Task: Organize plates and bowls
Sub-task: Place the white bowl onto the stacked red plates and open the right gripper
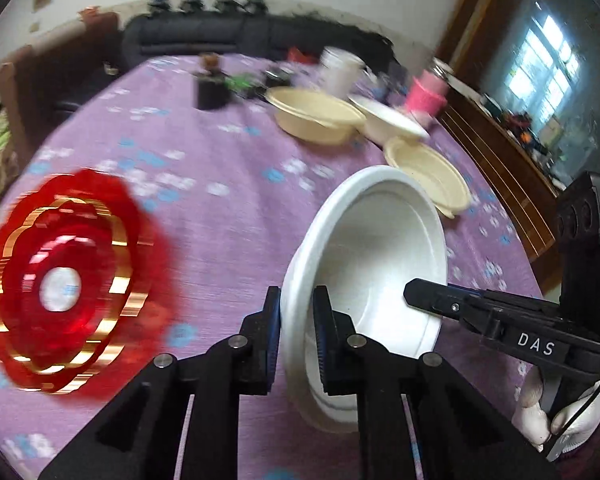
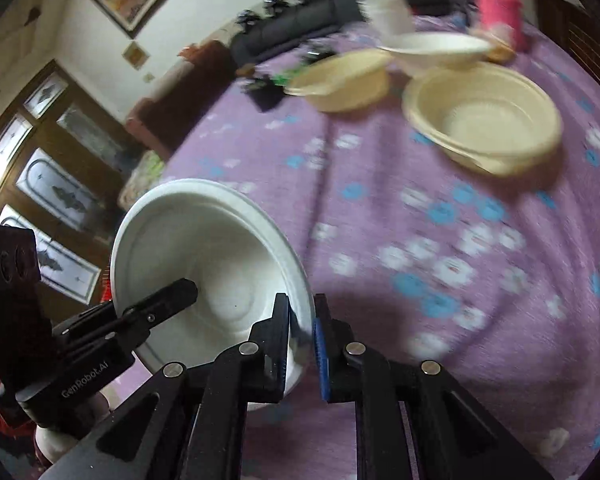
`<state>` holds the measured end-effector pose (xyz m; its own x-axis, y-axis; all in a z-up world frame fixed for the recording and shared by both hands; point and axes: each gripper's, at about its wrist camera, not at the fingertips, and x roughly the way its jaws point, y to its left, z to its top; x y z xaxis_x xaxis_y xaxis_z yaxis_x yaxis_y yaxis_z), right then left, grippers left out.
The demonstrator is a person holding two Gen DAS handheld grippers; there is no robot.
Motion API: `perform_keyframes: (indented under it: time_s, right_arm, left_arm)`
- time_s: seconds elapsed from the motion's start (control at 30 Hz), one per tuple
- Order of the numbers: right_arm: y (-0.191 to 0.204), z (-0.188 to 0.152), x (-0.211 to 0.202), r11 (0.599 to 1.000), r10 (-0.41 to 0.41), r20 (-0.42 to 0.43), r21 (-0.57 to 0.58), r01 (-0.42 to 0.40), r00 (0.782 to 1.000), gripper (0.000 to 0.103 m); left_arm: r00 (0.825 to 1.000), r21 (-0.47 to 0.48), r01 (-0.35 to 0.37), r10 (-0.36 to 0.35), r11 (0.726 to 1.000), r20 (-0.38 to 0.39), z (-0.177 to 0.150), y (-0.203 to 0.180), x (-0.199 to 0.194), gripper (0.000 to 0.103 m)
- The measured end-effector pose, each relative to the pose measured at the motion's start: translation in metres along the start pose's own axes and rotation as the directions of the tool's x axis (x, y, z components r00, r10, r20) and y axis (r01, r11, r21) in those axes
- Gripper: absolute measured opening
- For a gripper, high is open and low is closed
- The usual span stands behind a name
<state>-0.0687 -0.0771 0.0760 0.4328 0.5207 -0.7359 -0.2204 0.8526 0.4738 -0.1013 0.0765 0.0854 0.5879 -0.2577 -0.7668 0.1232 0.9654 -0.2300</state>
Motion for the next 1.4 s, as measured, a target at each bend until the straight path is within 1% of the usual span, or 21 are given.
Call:
perform_keyframes:
  time_s: [0.1,0.17,0.27,0.37,0.43,0.47,0.53,0.6,0.67,0.7,0.77,0.83,0.97,1.07,1.2,1.3,1.4]
  right_arm:
    - [0.038,0.01,0.017,0.998,0.019,-0.004,-0.061,-0.019,1.0,0.013]
    - [0.064,0.018,0.036,0.995,0.038,-0.019,-0.092,-0.04,0.999,0.013]
    - [0.099,0.029,0.065,0.99,0.071,-0.049,-0.123,-0.076,0.996,0.014]
    - [0.133,0.036,0.092,0.982,0.081,-0.076,-0.167,-0.093,0.994,0.014]
    - [0.151,0.038,0.111,0.977,0.07,-0.096,-0.195,-0.088,0.993,0.014]
    - [0.157,0.039,0.119,0.975,0.066,-0.103,-0.205,-0.086,0.993,0.014]
    - [0.168,0.04,0.136,0.973,0.053,-0.117,-0.219,-0.078,0.992,0.014]
    - [0.176,0.041,0.153,0.971,0.027,-0.128,-0.234,-0.057,0.991,0.014]
    - [0.18,0.041,0.166,0.967,-0.006,-0.124,-0.253,-0.026,0.992,0.014]
    - [0.181,0.041,0.172,0.966,-0.023,-0.119,-0.259,-0.009,0.993,0.014]
    - [0.181,0.041,0.179,0.964,-0.035,-0.11,-0.266,0.005,0.993,0.014]
    - [0.18,0.041,0.182,0.964,-0.029,-0.101,-0.265,0.002,0.994,0.014]
    - [0.181,0.043,0.178,0.964,-0.017,-0.06,-0.267,0.001,0.998,0.015]
    - [0.18,0.043,0.169,0.966,0.006,-0.027,-0.258,-0.013,1.0,0.015]
    - [0.177,0.039,0.147,0.967,0.023,0.032,-0.255,-0.014,0.999,0.015]
    - [0.171,0.034,0.124,0.968,0.038,0.067,-0.248,-0.02,0.997,0.015]
    - [0.159,0.027,0.102,0.973,0.047,0.095,-0.23,-0.024,0.994,0.019]
  left_arm:
    - [0.998,-0.059,-0.042,0.044,0.997,0.035,0.005,0.037,-0.017,0.017]
    - [0.996,-0.104,-0.066,0.071,0.992,0.044,0.007,0.063,-0.025,0.017]
    - [0.992,-0.181,-0.112,0.122,0.977,0.041,0.008,0.109,-0.033,0.017]
    - [0.985,-0.223,-0.161,0.17,0.962,0.024,0.009,0.144,-0.033,0.018]
    - [0.979,-0.238,-0.197,0.205,0.951,0.008,0.011,0.163,-0.029,0.018]
    - [0.972,-0.241,-0.229,0.236,0.943,-0.003,0.012,0.173,-0.025,0.018]
    - [0.964,-0.248,-0.262,0.265,0.932,-0.023,0.015,0.188,-0.017,0.018]
    - [0.957,-0.249,-0.287,0.286,0.925,-0.04,0.016,0.199,-0.009,0.023]
    - [0.953,-0.249,-0.299,0.3,0.921,-0.035,0.015,0.203,-0.007,0.037]
    - [0.952,-0.248,-0.303,0.306,0.92,-0.027,0.016,0.205,-0.007,0.041]
    - [0.954,-0.253,-0.295,0.301,0.921,-0.014,0.016,0.206,-0.01,0.058]
    - [0.957,-0.265,-0.279,0.29,0.923,0.002,0.016,0.207,-0.014,0.063]
    - [0.965,-0.292,-0.246,0.262,0.924,0.017,0.013,0.209,-0.025,0.068]
    - [0.965,-0.298,-0.24,0.261,0.924,0.032,0.009,0.206,-0.035,0.068]
    - [0.965,-0.306,-0.226,0.256,0.925,0.062,0.004,0.194,-0.051,0.068]
    - [0.967,-0.294,-0.197,0.235,0.935,0.102,0.002,0.176,-0.068,0.069]
    - [0.967,-0.258,-0.167,0.21,0.952,0.148,0.004,0.151,-0.084,0.071]
